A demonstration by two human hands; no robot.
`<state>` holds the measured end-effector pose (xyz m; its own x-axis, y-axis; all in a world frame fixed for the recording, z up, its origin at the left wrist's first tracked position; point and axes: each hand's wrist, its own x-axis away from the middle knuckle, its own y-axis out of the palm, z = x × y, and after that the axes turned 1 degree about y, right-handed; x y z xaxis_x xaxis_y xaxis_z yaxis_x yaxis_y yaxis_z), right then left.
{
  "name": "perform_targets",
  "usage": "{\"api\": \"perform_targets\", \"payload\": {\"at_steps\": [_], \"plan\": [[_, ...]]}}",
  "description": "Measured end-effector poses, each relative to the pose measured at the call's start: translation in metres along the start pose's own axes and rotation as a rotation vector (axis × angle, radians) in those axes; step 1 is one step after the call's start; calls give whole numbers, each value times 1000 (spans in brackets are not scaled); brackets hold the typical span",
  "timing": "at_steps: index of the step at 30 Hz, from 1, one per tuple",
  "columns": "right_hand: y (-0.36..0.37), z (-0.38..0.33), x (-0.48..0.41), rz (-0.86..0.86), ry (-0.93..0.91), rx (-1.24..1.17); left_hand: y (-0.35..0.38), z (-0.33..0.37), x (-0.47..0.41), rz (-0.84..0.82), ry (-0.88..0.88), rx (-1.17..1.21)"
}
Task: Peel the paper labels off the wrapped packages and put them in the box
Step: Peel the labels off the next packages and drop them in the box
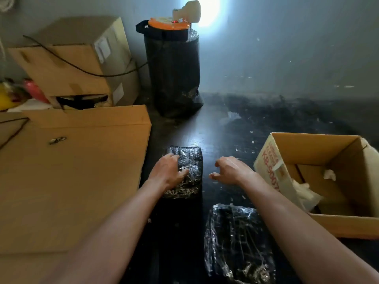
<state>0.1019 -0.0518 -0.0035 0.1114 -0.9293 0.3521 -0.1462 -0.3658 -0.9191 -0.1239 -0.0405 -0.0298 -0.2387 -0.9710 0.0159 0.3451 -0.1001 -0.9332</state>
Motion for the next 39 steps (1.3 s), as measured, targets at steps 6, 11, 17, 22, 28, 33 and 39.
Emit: {"api": "perform_targets", "payload": {"at_steps": [6,11,17,22,28,33,39], "plan": [[28,-34,-24,-64,27,-166,10,-55,-9,-68,-53,50],[49,-45,-36,-116,77,-382,23,-77,-8,-218,-133,203],[67,-42,-45,-150,179,-594,36,-87,-11,-300,-240,475],[76,-39,-45,-84,216,-696,35,-91,-14,-277,-257,599],[90,-41,-32,-39,208,-760,31,-94,-2,-250,-230,639],[90,-52,-9,-16,188,-755,23,-99,21,-261,-190,602],[104,-66,26,-1,145,-704,18,-100,69,-246,-162,607]]}}
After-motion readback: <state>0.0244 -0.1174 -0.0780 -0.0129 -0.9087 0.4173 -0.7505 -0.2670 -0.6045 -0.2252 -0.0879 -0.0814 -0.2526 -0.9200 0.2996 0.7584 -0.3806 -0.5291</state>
